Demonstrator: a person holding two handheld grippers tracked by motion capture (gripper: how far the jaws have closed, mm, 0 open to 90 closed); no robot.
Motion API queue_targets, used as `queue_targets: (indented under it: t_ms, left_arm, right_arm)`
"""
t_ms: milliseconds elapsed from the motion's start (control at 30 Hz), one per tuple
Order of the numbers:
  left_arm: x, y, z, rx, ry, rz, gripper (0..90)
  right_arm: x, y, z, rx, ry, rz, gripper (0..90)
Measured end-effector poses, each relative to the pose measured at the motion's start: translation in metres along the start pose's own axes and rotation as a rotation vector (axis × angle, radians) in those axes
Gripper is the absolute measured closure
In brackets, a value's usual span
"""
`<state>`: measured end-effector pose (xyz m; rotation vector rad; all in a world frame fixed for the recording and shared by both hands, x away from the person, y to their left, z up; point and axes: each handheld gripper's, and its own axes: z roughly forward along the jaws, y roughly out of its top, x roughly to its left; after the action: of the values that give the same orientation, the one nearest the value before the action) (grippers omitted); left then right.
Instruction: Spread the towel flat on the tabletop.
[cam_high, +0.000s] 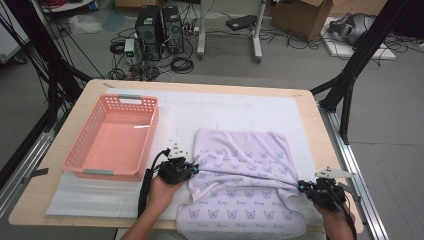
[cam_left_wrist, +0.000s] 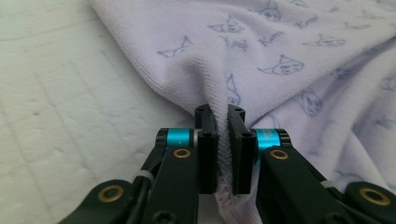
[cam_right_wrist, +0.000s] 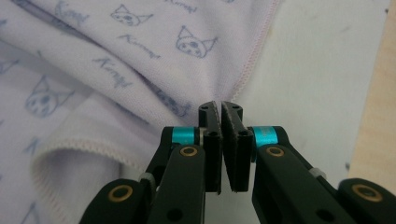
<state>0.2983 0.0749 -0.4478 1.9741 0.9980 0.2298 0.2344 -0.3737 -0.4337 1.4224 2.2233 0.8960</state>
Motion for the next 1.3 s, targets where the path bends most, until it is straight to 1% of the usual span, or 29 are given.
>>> queue_targets:
  t_ms: [33, 67, 100, 133, 167, 200, 267, 333, 367, 400, 467, 500, 533, 567, 633, 700, 767, 800, 833, 900, 933, 1033, 1100, 1233, 1267, 1300]
  left_arm:
    - [0.000, 0.000, -0.002, -0.011, -0.006, -0.006, 75.8]
    - [0.002, 0.002, -0.003, -0.028, 0.000, -0.019, 67.3]
    - [0.004, 0.004, -0.004, -0.044, 0.010, -0.024, 61.2]
    - [0.006, 0.006, -0.004, -0.055, 0.020, -0.034, 57.5]
    - [0.009, 0.011, -0.005, -0.073, 0.033, -0.046, 53.9]
    - [0.011, 0.014, -0.005, -0.090, 0.033, -0.048, 52.9]
    - [0.015, 0.019, -0.004, -0.130, 0.039, -0.047, 52.9]
    - [0.019, 0.025, 0.001, -0.120, 0.045, -0.047, 52.7]
    - [0.022, 0.027, 0.004, -0.137, 0.039, -0.055, 52.7]
    - [0.024, 0.030, 0.006, -0.141, 0.038, -0.059, 52.7]
    - [0.028, 0.035, 0.008, -0.171, 0.031, -0.069, 51.8]
    - [0.029, 0.038, 0.007, -0.168, 0.023, -0.076, 51.6]
    - [0.029, 0.040, 0.007, -0.173, 0.027, -0.077, 50.9]
    - [0.029, 0.042, 0.007, -0.180, 0.037, -0.068, 50.6]
    - [0.030, 0.048, 0.010, -0.159, 0.055, -0.044, 50.9]
    - [0.033, 0.051, 0.015, -0.150, 0.072, -0.044, 51.0]
    - [0.038, 0.054, 0.021, -0.139, 0.089, -0.058, 51.5]
    - [0.040, 0.055, 0.025, -0.134, 0.090, -0.069, 52.0]
    - [0.041, 0.056, 0.027, -0.128, 0.094, -0.069, 53.0]
    - [0.044, 0.057, 0.032, -0.134, 0.109, -0.072, 55.1]
    - [0.046, 0.056, 0.035, -0.133, 0.126, -0.080, 56.8]
    - [0.055, 0.053, 0.042, -0.104, 0.168, -0.131, 59.3]
    - [0.059, 0.051, 0.046, -0.106, 0.169, -0.157, 60.3]
    - [0.061, 0.050, 0.052, -0.096, 0.181, -0.166, 60.6]
    - [0.060, 0.050, 0.053, -0.088, 0.194, -0.160, 60.7]
    - [0.058, 0.050, 0.053, -0.091, 0.198, -0.154, 60.8]
  right_arm:
    - [0.000, -0.003, -0.003, 0.003, 0.000, -0.002, 87.0]
    - [0.000, -0.005, -0.005, 0.007, -0.003, -0.003, 86.8]
    - [-0.001, -0.007, -0.007, 0.004, -0.005, 0.007, 85.5]
    - [-0.002, -0.007, -0.008, -0.006, -0.009, 0.011, 84.7]
    - [-0.002, -0.006, -0.009, -0.016, -0.015, 0.020, 79.9]
    - [-0.004, -0.005, -0.011, -0.045, -0.016, 0.031, 77.2]
    - [-0.005, -0.003, -0.012, -0.077, -0.016, 0.031, 75.3]
    - [-0.005, 0.000, -0.013, -0.099, -0.011, 0.025, 75.2]
    - [-0.005, 0.001, -0.013, -0.108, -0.008, 0.020, 74.1]
    - [-0.005, 0.002, -0.012, -0.122, -0.003, 0.018, 73.1]
    - [-0.007, 0.004, -0.011, -0.148, 0.019, 0.031, 70.7]
    - [-0.008, 0.004, -0.009, -0.161, 0.027, 0.035, 70.1]
    - [-0.009, 0.005, -0.009, -0.166, 0.032, 0.044, 69.4]
    - [-0.011, 0.006, -0.007, -0.176, 0.033, 0.044, 68.5]
    - [-0.014, 0.007, -0.004, -0.181, 0.037, 0.054, 66.6]
    - [-0.016, 0.008, 0.000, -0.176, 0.042, 0.059, 64.6]
    - [-0.015, 0.008, 0.002, -0.171, 0.043, 0.054, 63.8]
    - [-0.015, 0.009, 0.003, -0.171, 0.047, 0.051, 62.6]
    - [-0.014, 0.009, 0.004, -0.174, 0.045, 0.046, 62.0]
    - [-0.014, 0.010, 0.004, -0.172, 0.050, 0.042, 61.3]
    - [-0.014, 0.010, 0.005, -0.177, 0.050, 0.036, 61.3]
    - [-0.014, 0.011, 0.006, -0.170, 0.059, 0.031, 61.0]
    - [-0.015, 0.011, 0.007, -0.170, 0.062, 0.026, 60.9]
    - [-0.016, 0.010, 0.007, -0.168, 0.066, 0.020, 60.6]
    - [-0.016, 0.010, 0.007, -0.170, 0.066, 0.018, 60.5]
    - [-0.016, 0.011, 0.007, -0.168, 0.069, 0.019, 60.5]
